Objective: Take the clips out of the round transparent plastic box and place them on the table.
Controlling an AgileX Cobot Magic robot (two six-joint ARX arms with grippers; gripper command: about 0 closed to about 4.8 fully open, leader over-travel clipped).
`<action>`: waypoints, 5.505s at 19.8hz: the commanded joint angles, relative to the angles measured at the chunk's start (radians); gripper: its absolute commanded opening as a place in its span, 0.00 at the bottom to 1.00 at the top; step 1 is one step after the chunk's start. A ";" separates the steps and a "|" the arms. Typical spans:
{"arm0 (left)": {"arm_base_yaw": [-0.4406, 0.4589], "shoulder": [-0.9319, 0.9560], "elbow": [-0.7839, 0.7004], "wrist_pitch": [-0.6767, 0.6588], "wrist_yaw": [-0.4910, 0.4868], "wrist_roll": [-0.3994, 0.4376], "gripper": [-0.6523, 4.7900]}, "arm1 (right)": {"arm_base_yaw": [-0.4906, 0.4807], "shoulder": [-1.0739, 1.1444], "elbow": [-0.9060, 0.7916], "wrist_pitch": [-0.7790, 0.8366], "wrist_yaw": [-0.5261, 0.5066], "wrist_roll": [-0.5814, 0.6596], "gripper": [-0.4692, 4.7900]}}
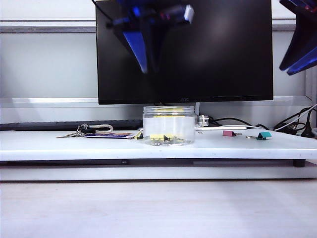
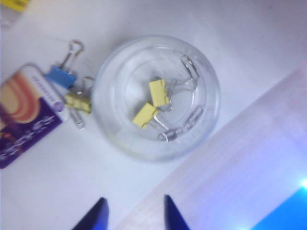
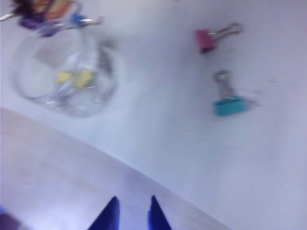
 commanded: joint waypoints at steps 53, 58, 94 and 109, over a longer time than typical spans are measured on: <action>0.294 -0.709 -1.118 0.603 0.411 0.053 0.40 | 0.455 0.804 0.780 -0.277 0.188 -0.172 0.37; 0.294 -0.709 -1.119 0.607 0.468 0.066 0.40 | 0.459 0.896 0.866 -0.372 0.211 -0.211 0.39; 0.294 -0.714 -1.119 0.613 0.496 0.080 0.40 | 0.459 1.019 0.879 -0.535 0.339 -0.175 0.38; 0.294 -0.714 -1.119 0.632 0.495 0.079 0.40 | 0.441 1.019 1.046 -0.595 0.339 -0.150 0.34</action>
